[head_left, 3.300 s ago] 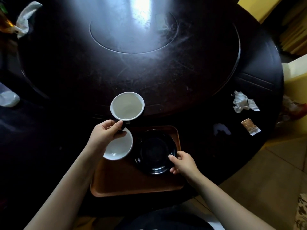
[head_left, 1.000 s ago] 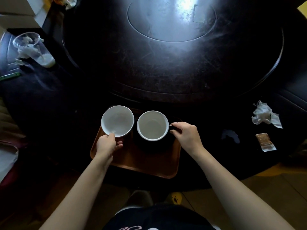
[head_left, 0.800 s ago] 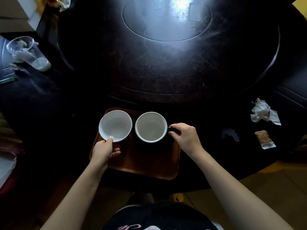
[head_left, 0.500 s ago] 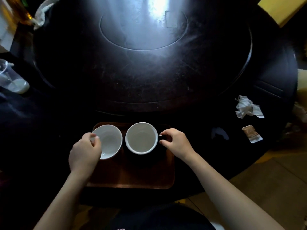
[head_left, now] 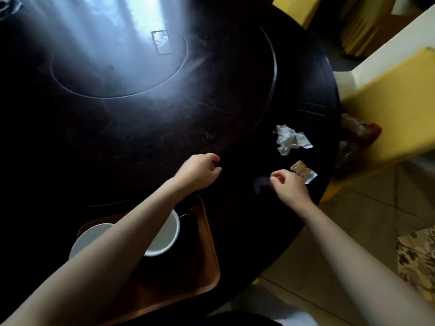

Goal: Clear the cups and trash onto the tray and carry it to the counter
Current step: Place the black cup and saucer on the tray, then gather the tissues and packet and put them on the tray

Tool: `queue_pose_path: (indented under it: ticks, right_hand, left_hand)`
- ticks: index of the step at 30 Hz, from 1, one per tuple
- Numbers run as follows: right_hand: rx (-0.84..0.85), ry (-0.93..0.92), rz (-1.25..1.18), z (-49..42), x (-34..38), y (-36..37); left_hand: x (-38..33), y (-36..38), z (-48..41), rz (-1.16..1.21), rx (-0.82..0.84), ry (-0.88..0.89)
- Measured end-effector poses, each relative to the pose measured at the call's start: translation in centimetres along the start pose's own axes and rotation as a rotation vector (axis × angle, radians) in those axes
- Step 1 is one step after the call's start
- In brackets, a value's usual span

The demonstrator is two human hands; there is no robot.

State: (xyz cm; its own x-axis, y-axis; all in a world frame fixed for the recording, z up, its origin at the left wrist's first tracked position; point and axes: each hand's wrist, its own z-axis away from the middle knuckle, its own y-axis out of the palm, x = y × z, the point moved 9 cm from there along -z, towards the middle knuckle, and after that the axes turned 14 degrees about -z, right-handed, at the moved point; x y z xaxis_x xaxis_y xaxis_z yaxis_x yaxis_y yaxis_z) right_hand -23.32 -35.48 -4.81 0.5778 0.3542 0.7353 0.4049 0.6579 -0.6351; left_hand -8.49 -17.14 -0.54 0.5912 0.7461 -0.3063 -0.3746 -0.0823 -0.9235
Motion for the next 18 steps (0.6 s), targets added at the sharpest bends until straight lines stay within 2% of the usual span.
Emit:
queue_pose_path:
  ticks: [4, 7, 13, 18]
  right_hand:
    - [-0.128, 0.071, 0.209, -4.2, -4.5, -5.2]
    - [-0.061, 0.128, 0.283, -6.6, -6.9, -6.1]
    - [0.028, 0.065, 0.152, -8.9, -8.4, -6.0]
    - [0.092, 0.106, 0.023, -10.1, -9.6, -5.4]
  left_hand:
    - [-6.2, 3.2, -4.7, 0.012, 0.092, 0.069]
    - [-9.9, 5.2, -7.8, 0.009, 0.12, 0.075]
    - [-14.8, 7.9, -14.8, -0.012, 0.076, 0.036]
    - [-17.3, 10.5, -19.3, -0.002, 0.078, 0.007]
